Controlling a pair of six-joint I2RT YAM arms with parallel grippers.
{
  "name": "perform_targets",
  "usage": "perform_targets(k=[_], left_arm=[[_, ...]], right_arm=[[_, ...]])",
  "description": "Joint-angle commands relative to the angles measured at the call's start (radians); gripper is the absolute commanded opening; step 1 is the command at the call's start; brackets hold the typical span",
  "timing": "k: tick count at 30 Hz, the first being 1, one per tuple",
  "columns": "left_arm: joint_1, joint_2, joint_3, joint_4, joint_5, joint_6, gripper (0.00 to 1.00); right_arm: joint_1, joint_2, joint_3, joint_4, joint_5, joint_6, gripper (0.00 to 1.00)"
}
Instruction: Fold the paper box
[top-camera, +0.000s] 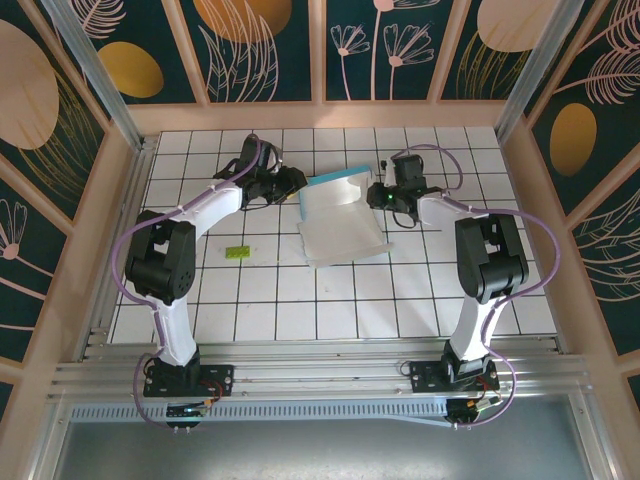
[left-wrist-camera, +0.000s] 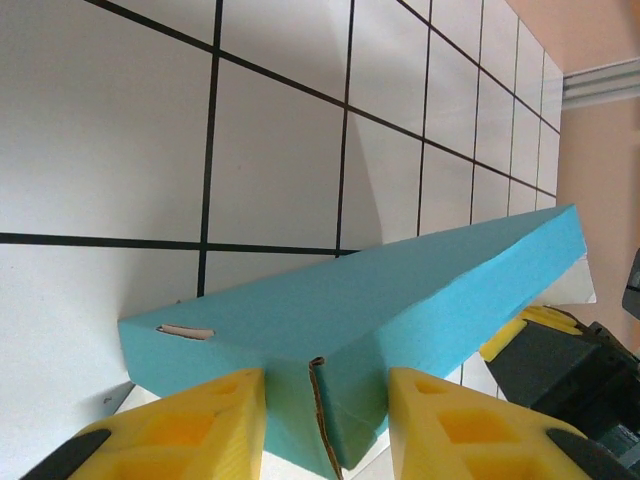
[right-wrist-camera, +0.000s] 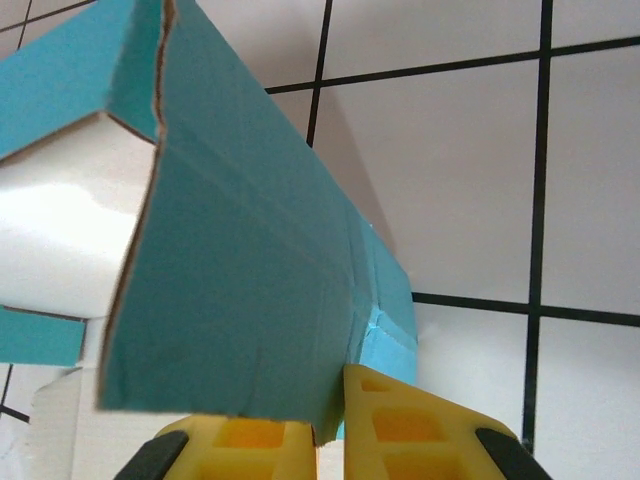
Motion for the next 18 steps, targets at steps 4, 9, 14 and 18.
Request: perform_targets(k=[4, 9, 14, 18], left_arm=[[-0.027, -0.056, 0.0, -0.038, -0.072, 0.053, 0.53], [-0.027, -0.16, 0.026, -0.1, -0.241, 0.129, 0.59], [-0.027, -0.269, -0.02, -0.109, -0.349, 0.162, 0.65], [-0.027, -0.32, -0.096, -0.112, -0.37, 0.148, 0.58]], right_arm=[[0.056, -0.019, -0.011, 0.049, 0.065, -0.006, 0.08], [0.075, -0.066, -0.065, 0.07, 0.212, -0.094, 0.05], [0.098, -0.091, -0.09, 0.098, 0.252, -0.144, 0.04], [0.122, -0.095, -0.099, 0.115, 0.301, -0.174, 0.03]])
